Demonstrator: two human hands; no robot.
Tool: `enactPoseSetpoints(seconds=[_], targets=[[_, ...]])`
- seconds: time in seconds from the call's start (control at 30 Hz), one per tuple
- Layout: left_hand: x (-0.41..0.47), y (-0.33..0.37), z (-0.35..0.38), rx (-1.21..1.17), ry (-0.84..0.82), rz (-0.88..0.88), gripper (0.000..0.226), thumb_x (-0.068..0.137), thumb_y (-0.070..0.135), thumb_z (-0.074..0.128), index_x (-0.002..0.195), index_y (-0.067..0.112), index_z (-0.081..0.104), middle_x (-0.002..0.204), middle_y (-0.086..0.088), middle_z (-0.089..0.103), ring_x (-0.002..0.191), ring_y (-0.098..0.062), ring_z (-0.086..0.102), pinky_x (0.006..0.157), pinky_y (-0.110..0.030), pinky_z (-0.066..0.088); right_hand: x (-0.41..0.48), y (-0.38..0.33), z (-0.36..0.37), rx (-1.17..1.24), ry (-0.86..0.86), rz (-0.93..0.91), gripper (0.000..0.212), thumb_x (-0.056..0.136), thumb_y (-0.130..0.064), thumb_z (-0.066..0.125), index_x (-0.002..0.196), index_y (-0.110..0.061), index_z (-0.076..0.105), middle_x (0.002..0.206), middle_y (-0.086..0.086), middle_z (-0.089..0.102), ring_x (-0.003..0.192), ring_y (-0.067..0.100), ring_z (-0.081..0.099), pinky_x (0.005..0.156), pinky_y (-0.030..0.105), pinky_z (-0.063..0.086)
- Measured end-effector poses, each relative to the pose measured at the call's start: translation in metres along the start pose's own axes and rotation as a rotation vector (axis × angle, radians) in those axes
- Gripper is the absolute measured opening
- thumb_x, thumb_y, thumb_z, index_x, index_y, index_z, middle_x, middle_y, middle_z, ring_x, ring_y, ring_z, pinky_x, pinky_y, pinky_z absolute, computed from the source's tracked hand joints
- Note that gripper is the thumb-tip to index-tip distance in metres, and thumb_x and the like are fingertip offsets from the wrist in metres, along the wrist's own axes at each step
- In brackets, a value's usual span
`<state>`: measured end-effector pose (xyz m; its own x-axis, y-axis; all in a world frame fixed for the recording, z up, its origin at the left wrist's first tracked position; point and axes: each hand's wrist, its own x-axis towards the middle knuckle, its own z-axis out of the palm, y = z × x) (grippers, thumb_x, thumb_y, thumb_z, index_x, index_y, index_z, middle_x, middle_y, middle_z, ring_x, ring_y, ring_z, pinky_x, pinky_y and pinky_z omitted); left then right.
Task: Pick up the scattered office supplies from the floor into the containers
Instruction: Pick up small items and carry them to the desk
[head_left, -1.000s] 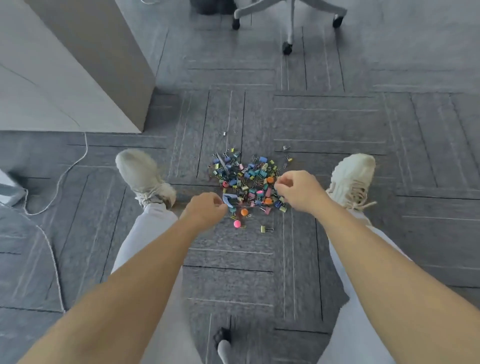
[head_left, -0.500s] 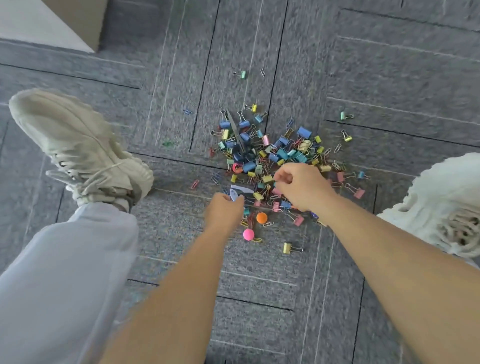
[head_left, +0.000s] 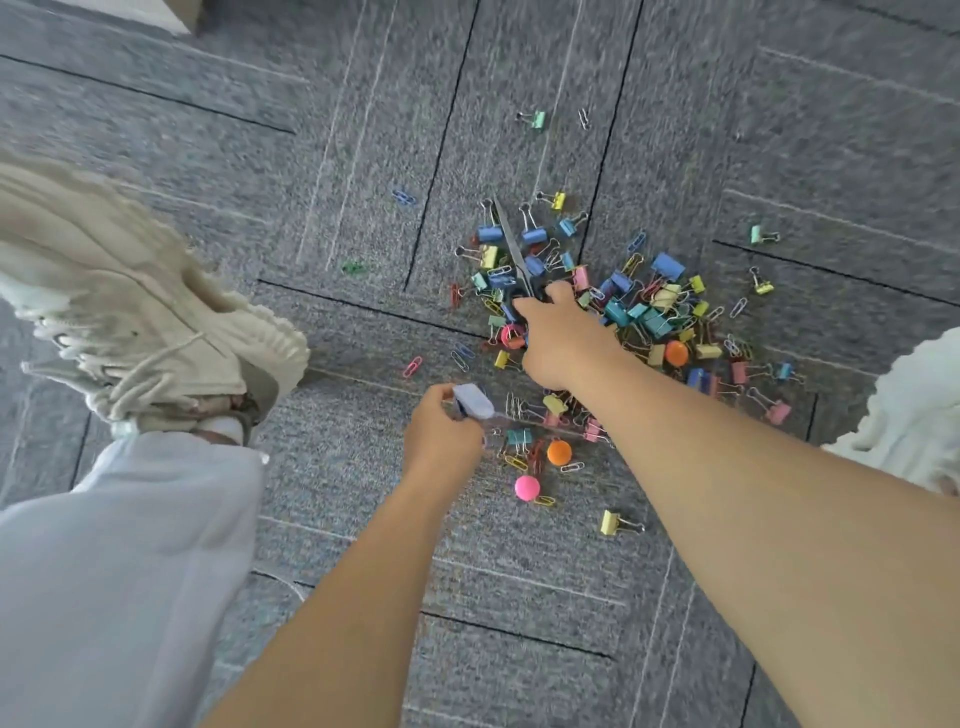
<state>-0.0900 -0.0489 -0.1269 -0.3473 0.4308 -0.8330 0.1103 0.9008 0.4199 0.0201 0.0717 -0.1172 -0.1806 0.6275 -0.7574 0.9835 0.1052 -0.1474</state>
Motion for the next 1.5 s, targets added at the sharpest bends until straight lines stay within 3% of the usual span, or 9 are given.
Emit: enactPoseSetpoints(seconds=[0.1,0.2,0.43,0.63,0.97,1.07,1.2,1.3,1.5], targets=[[-0.003,0.002,-0.015,-0.027,0.021,-0.004,0.046,0.09,-0.008,0.052,0.112,0.032,0.049,0.096,0.01,0.057,0.081,-0.012,0.06,0.061,-0.032,0.054,-0.004,-0.007,0.001,-0.067,0.035,0.017,0.044,0.089,-0.003,0.056,0.129,-0.021,0.051,0.134,0.012,0.034,0.075,0.029,0.05,0.061,0.037,0.042],[-0.011,0.013,-0.024,-0.158,0.009,-0.04,0.053,0.087,-0.013,0.052,0.114,0.032,0.049,0.1,0.006,0.058,0.085,-0.016,0.061,0.075,-0.043,0.061,-0.01,-0.004,0.007,-0.091,-0.037,0.022,0.047,0.091,-0.008,0.054,0.136,-0.02,0.051,0.132,0.011,0.037,0.084,0.03,0.055,0.075,0.041,0.052],[-0.048,0.057,-0.027,-0.376,-0.064,0.078,0.075,0.088,-0.015,0.048,0.138,0.041,0.042,0.112,-0.002,0.058,0.076,-0.015,0.067,0.077,-0.043,0.062,-0.039,0.02,0.017,-0.165,-0.256,-0.007,0.069,0.092,-0.008,0.044,0.155,-0.026,0.02,0.141,0.011,0.028,0.102,0.035,0.058,0.087,0.049,0.053],[-0.049,0.057,-0.026,-0.23,-0.14,0.109,0.052,0.091,-0.008,0.046,0.121,0.034,0.048,0.103,-0.002,0.053,0.083,-0.024,0.07,0.082,-0.051,0.059,-0.051,0.026,0.029,-0.102,-0.181,-0.012,0.051,0.093,-0.018,0.053,0.143,-0.023,0.041,0.131,0.011,0.036,0.091,0.033,0.061,0.083,0.048,0.053],[-0.074,0.073,-0.022,-0.309,-0.225,0.021,0.019,0.095,0.032,0.054,0.113,0.025,0.054,0.094,-0.007,0.057,0.074,-0.021,0.056,0.071,-0.037,0.057,-0.095,0.044,-0.034,0.396,0.134,-0.069,0.022,0.1,-0.041,0.046,0.107,-0.024,0.057,0.099,0.002,0.062,0.087,0.024,0.062,0.071,0.035,0.047],[-0.107,0.091,-0.041,-0.087,-0.201,0.139,0.025,0.095,0.027,0.058,0.12,0.029,0.053,0.088,-0.002,0.06,0.066,-0.02,0.055,0.073,-0.04,0.058,-0.136,0.053,-0.068,0.565,0.155,-0.002,0.032,0.1,-0.045,0.044,0.098,-0.023,0.066,0.09,0.008,0.068,0.081,0.028,0.068,0.073,0.039,0.055],[-0.172,0.117,-0.091,0.068,-0.173,0.33,0.065,0.088,0.013,0.068,0.14,0.035,0.036,0.109,0.001,0.053,0.073,-0.014,0.058,0.059,-0.029,0.049,-0.209,0.052,-0.113,0.76,0.054,-0.007,0.019,0.098,-0.03,0.056,0.086,-0.018,0.064,0.084,0.007,0.063,0.068,0.021,0.062,0.046,0.026,0.048],[-0.24,0.138,-0.137,0.111,-0.091,0.421,0.072,0.087,0.018,0.071,0.147,0.016,0.031,0.121,-0.002,0.049,0.077,-0.011,0.055,0.062,-0.025,0.044,-0.281,0.032,-0.148,0.917,0.004,-0.098,0.026,0.097,-0.034,0.062,0.089,-0.01,0.067,0.08,0.006,0.066,0.069,0.018,0.063,0.055,0.025,0.049],[-0.392,0.159,-0.216,-0.057,0.074,0.637,0.058,0.071,0.06,0.074,0.096,0.008,0.066,0.079,-0.007,0.06,0.068,-0.019,0.057,0.062,-0.029,0.044,-0.421,-0.023,-0.199,1.273,0.036,-0.298,0.022,0.098,-0.028,0.06,0.091,-0.008,0.054,0.072,0.009,0.057,0.066,0.024,0.06,0.06,0.03,0.054]])
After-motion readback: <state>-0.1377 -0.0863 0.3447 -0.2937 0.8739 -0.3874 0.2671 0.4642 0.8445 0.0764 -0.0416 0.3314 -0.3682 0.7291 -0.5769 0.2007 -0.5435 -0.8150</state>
